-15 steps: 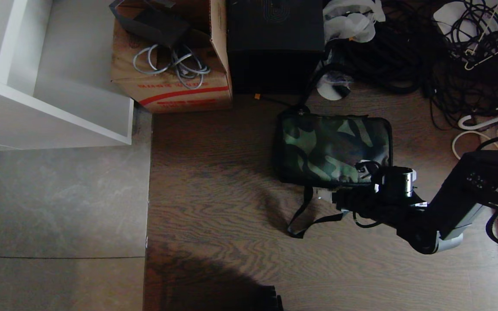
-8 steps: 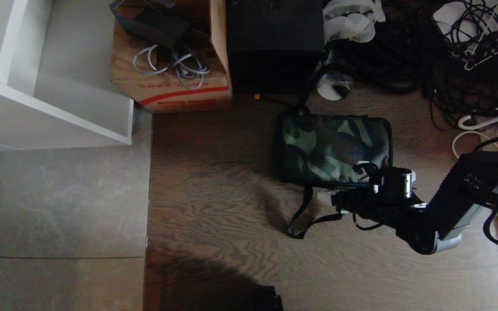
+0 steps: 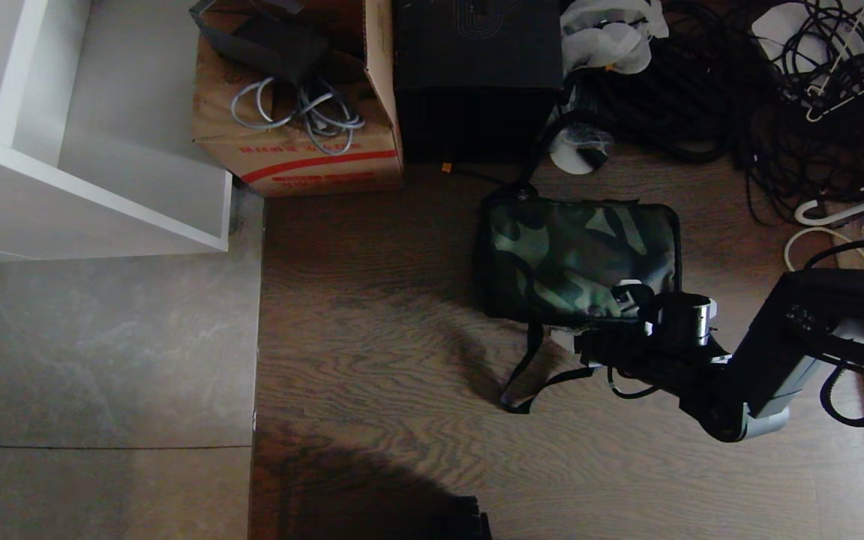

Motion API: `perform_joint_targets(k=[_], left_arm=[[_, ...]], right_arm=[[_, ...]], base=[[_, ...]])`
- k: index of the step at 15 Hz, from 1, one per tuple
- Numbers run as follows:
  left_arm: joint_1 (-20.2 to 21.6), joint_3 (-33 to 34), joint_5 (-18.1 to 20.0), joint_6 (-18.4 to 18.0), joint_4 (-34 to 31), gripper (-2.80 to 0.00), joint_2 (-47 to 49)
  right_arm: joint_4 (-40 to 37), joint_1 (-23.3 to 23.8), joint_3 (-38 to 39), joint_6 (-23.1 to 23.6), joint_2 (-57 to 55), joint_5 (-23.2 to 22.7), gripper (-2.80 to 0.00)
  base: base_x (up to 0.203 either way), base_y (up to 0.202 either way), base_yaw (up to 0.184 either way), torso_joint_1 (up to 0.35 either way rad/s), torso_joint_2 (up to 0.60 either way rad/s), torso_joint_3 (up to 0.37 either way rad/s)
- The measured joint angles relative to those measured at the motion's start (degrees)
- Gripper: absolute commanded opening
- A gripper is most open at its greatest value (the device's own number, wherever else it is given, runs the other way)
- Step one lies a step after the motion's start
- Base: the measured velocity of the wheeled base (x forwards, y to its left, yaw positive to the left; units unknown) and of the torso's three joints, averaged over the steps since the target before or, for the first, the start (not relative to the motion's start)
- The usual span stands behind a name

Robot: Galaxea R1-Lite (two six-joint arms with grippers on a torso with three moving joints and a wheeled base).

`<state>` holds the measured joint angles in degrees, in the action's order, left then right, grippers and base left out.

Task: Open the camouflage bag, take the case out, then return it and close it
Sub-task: Open the top of the storage box

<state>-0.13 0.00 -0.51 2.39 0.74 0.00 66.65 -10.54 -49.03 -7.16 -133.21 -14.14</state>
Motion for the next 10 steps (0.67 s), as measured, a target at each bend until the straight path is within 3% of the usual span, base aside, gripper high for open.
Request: perform_joint_targets(k=[10], left_arm=[[-0.02, 0.00, 0.00, 0.02, 0.02, -2.80, 0.00]], right_arm=[[3.44, -0.06, -0.68, 0.07, -1.51, -0.07, -2.80]], base=[[0.000, 0.000, 0.000, 0.000, 0.00, 0.000]])
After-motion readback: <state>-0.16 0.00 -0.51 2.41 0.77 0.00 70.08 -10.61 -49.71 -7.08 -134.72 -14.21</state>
